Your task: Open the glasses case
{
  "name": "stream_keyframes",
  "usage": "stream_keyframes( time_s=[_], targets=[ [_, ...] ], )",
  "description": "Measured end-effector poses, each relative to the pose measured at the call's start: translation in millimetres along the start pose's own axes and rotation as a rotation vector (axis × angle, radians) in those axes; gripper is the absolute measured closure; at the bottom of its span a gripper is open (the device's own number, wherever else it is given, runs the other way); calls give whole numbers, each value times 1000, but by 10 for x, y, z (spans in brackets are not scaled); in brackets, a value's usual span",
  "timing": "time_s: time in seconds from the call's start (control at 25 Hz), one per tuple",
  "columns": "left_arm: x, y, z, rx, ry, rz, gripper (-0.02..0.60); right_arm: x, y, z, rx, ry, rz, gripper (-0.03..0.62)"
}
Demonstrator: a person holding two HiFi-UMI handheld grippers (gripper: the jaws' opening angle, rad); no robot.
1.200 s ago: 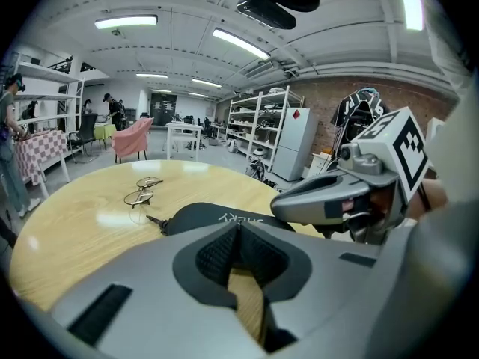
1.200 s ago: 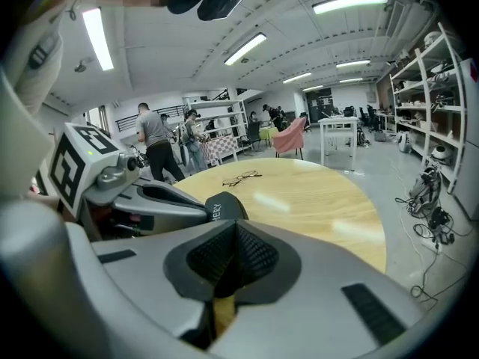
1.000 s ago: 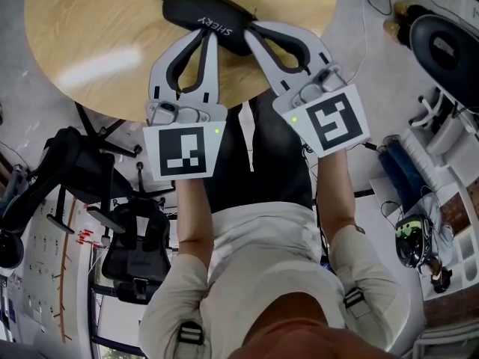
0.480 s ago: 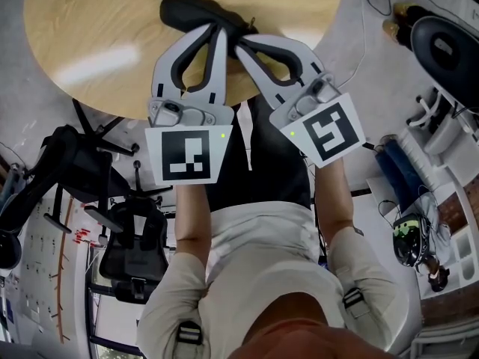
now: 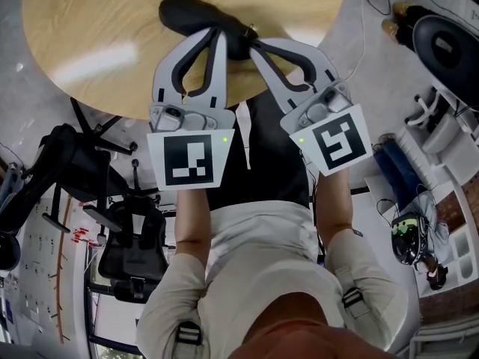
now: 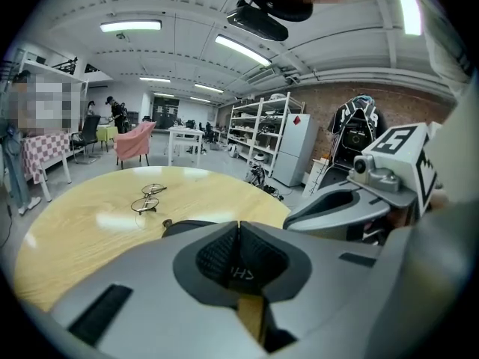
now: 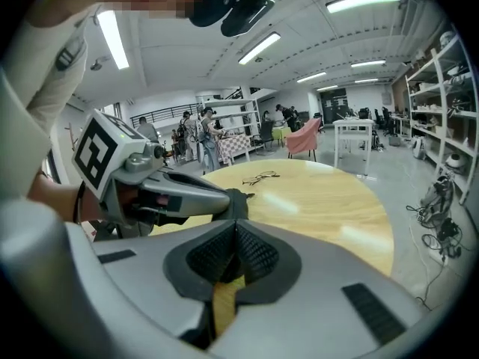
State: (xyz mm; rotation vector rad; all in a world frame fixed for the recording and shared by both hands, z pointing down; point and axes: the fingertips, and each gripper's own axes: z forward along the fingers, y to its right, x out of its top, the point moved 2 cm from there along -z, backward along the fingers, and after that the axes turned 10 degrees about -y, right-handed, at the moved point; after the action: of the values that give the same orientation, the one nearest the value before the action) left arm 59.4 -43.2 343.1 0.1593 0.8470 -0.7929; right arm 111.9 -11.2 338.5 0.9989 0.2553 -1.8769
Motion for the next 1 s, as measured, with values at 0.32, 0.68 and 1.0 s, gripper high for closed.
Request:
stream_keyframes(
  time_s=[0.32,0.68,1.0],
  targets=[
    [-24,-44,-42,13,-11,0,558,-129,-27,79,12,-34,-26,574],
    [-52,-134,-91,34,-12,-27,558,-324,-512,255,166,-208,-147,574],
    [-138,-400,-232,102,-1,-90,557,-187,-681,358,193,-168,-197,573]
  ],
)
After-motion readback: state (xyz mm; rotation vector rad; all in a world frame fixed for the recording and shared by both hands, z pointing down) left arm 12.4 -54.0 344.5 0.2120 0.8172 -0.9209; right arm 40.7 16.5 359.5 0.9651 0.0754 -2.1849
